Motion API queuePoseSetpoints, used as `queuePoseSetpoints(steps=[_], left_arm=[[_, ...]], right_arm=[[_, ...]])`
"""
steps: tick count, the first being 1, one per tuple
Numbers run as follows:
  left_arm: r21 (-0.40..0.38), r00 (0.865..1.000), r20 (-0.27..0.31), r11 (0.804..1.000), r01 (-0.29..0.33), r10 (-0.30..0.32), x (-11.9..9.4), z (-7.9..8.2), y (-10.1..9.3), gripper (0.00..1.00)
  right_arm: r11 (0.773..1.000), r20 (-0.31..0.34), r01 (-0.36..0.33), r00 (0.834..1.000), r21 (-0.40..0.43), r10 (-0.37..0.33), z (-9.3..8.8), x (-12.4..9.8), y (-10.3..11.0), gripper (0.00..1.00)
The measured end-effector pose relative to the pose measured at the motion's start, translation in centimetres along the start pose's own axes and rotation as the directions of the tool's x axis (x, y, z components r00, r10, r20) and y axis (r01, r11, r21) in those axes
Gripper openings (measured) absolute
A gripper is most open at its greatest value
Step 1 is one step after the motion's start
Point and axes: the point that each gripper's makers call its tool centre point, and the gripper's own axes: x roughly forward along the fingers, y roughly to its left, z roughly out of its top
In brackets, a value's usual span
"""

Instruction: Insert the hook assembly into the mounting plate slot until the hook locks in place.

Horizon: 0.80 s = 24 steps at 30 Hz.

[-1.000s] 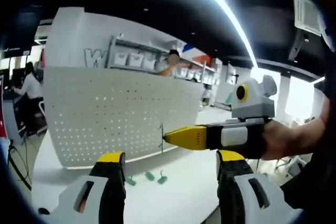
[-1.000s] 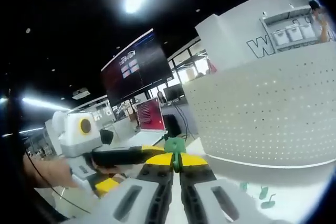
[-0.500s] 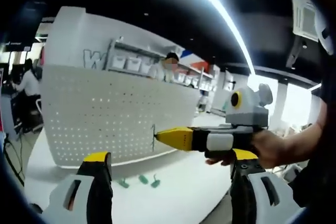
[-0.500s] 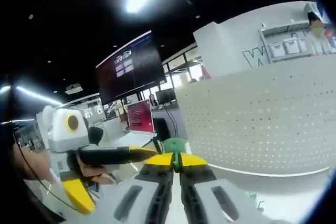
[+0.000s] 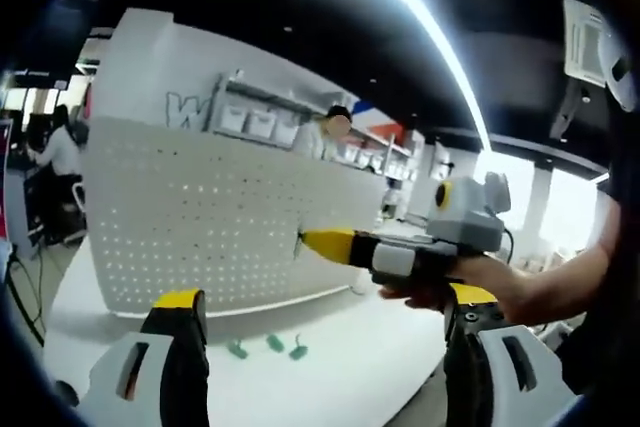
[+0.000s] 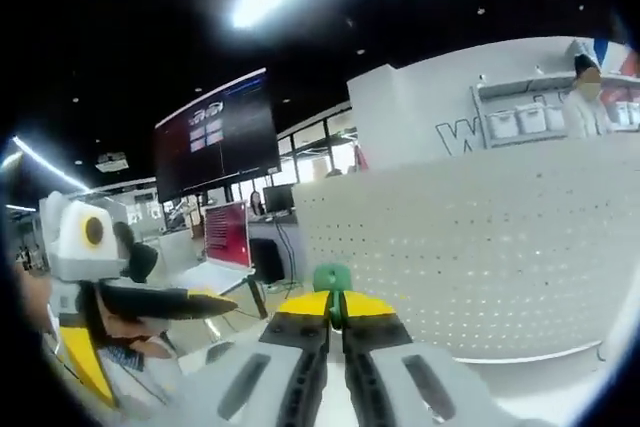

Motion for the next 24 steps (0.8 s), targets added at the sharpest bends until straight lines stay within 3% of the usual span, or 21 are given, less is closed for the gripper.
queuePoseSetpoints(steps=[2, 6, 11, 24], left_arm=[[-0.003, 1.000, -0.006, 1.000, -0.003, 0.003, 0.0, -0.1, 0.2, 1.00], [0.001, 1.000, -0.003, 1.000, -0.018, 0.018, -0.1, 0.1, 0.7, 1.00], [0.005, 0.999, 0.012, 0.999, -0.038, 0.038, -0.3, 0.7, 1.4, 1.00], [-0.013, 0.998, -0.018, 0.998, -0.063, 0.063, -0.2, -0.3, 2.4, 0.97]], right_arm=[[0.998, 0.027, 0.048, 0.999, -0.046, -0.046, 0.5, 0.3, -1.0, 0.01], [0.985, 0.039, 0.159, 0.987, -0.063, -0.157, 0.5, 0.9, -3.5, 0.01], [0.957, 0.078, 0.274, 0.961, -0.095, -0.267, 0.9, 1.4, -6.3, 0.01], [0.903, 0.139, 0.423, 0.901, -0.074, -0.411, 2.6, 3.9, -10.9, 0.01]])
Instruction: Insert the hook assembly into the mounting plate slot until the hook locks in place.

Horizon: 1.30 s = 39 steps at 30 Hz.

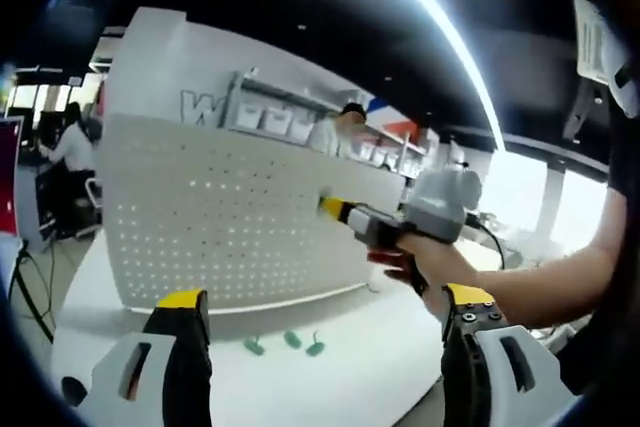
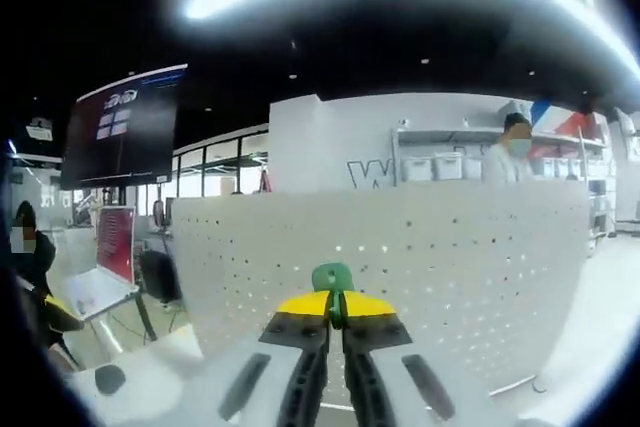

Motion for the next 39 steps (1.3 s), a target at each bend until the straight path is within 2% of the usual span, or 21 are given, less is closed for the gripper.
queuePoseSetpoints(steps=[12, 18, 21, 25, 33, 39], left_arm=[[-0.002, 0.999, -0.024, 1.000, -0.022, 0.022, 0.3, -0.7, 1.7, 0.99], [-0.007, 0.999, -0.028, 1.000, -0.028, 0.028, 0.5, -0.6, 2.4, 0.98], [-0.007, 0.999, -0.029, 0.999, -0.034, 0.033, 0.4, -0.6, 2.8, 0.98], [-0.011, 0.998, -0.037, 0.999, -0.043, 0.043, 0.3, -0.8, 3.4, 0.97], [-0.029, 0.998, -0.040, 0.999, -0.045, 0.044, 0.6, -1.1, 4.0, 0.96], [-0.034, 0.998, -0.043, 0.999, -0.043, 0.041, 0.8, -1.2, 4.3, 0.95]], right_arm=[[0.998, 0.040, 0.043, 0.998, 0.041, -0.044, 1.5, 4.2, -1.0, 0.01], [0.998, 0.060, 0.048, 0.997, 0.048, -0.051, 2.1, 5.8, -0.7, 0.01], [0.995, 0.072, 0.064, 0.995, 0.076, -0.070, 2.3, 6.5, -1.0, 0.01], [0.994, 0.082, 0.080, 0.993, 0.073, -0.086, 2.6, 7.5, -1.2, 0.01], [0.991, 0.085, 0.103, 0.990, 0.081, -0.110, 2.4, 8.4, -2.2, 0.01], [0.992, 0.093, 0.104, 0.990, 0.068, -0.110, 2.1, 8.5, -2.1, 0.01]])
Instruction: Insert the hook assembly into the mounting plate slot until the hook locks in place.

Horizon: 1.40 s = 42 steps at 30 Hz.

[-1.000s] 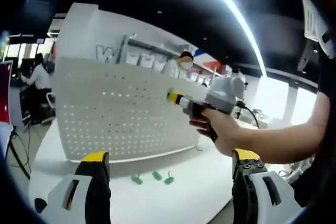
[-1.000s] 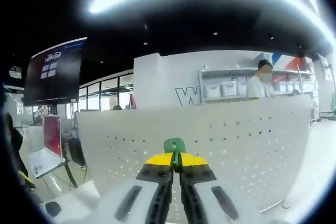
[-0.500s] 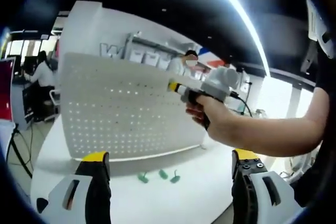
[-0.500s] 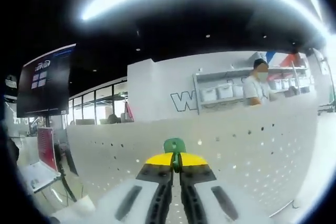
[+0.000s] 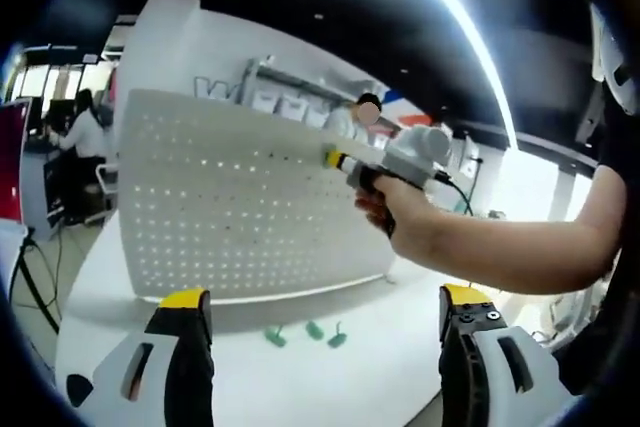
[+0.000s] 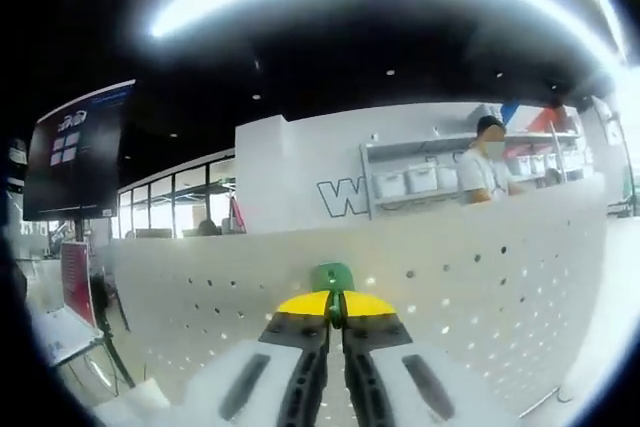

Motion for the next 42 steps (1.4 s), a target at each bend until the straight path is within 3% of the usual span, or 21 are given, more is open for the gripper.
queuePoseSetpoints(steps=[11, 20, 30, 33, 35, 42], left_arm=[[-0.003, 1.000, -0.015, 1.000, -0.006, 0.006, -0.1, -0.2, 0.7, 0.94], [-0.005, 1.000, -0.018, 1.000, -0.010, 0.010, -0.1, -0.3, 0.9, 0.94], [0.006, 0.999, -0.018, 1.000, -0.029, 0.029, -0.3, -0.3, 1.0, 0.97], [0.018, 0.998, -0.014, 0.998, -0.059, 0.059, -0.6, -0.3, 1.3, 0.98], [0.010, 0.998, -0.012, 0.998, -0.067, 0.067, -0.8, -0.4, 1.5, 0.98], [0.008, 0.997, -0.010, 0.997, -0.082, 0.082, -1.4, -0.5, 1.4, 0.98]], right_arm=[[1.000, 0.008, 0.013, 1.000, 0.025, -0.014, -0.7, 0.3, -0.2, 0.00], [1.000, 0.001, 0.018, 1.000, -0.001, -0.018, -0.9, 0.4, -0.1, 0.01], [1.000, -0.056, -0.030, 0.998, -0.002, 0.030, -1.2, 0.5, 0.4, 0.08], [0.999, -0.052, -0.049, 0.997, 0.009, 0.050, -0.8, 0.2, 0.7, 0.13], [0.997, -0.048, -0.069, 0.997, -0.027, 0.067, -0.5, 0.0, 1.0, 0.13], [0.997, -0.028, -0.074, 0.997, -0.003, 0.074, 0.9, -1.3, 0.8, 0.14]])
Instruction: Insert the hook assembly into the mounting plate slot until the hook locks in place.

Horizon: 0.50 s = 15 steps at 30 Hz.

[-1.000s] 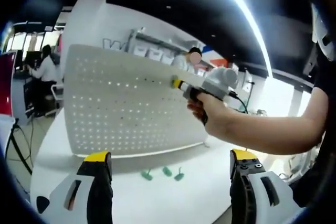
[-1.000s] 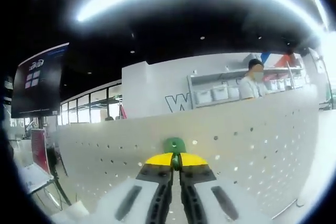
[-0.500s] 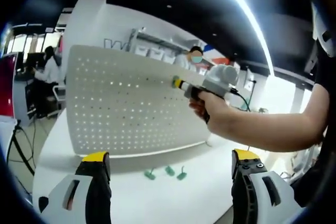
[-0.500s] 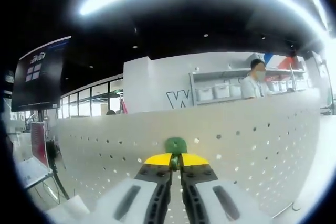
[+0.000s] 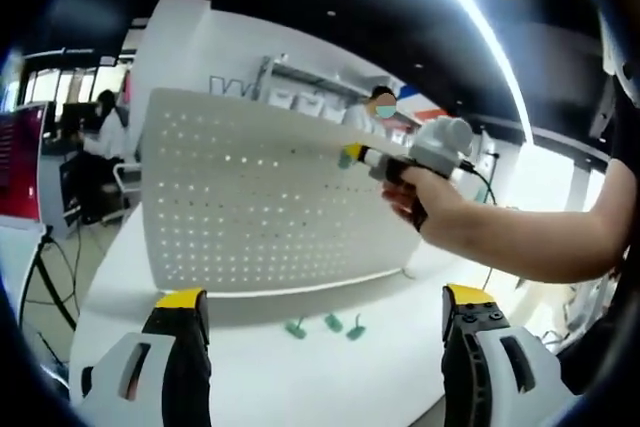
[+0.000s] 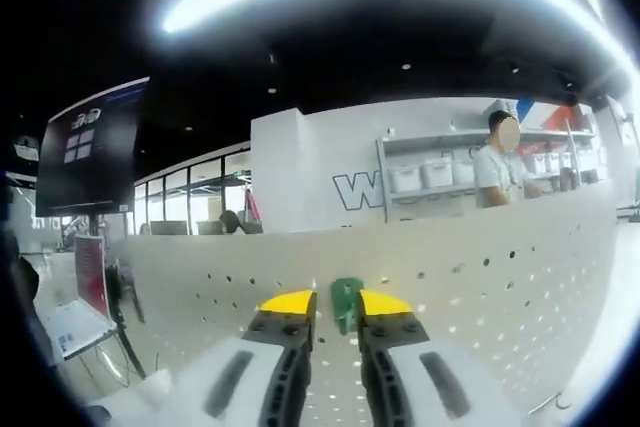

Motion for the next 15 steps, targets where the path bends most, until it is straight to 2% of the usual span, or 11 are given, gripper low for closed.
queuePoseSetpoints(steps=[8, 12, 15], left_arm=[[-0.007, 1.000, 0.002, 1.000, 0.017, -0.017, 0.0, -0.1, -1.0, 1.00], [-0.028, 0.999, -0.023, 0.999, 0.025, -0.025, 0.0, -0.8, -1.7, 0.99], [-0.025, 0.999, -0.040, 0.999, 0.030, -0.031, -0.1, -1.4, -2.1, 0.99]], right_arm=[[0.999, 0.020, -0.038, 0.999, -0.015, 0.038, 1.7, -2.5, 0.3, 0.16], [0.997, 0.013, -0.069, 0.997, -0.023, 0.070, 1.6, -3.9, 0.2, 0.17], [0.995, -0.018, -0.087, 0.996, -0.050, 0.087, 0.9, -5.2, 0.1, 0.18]])
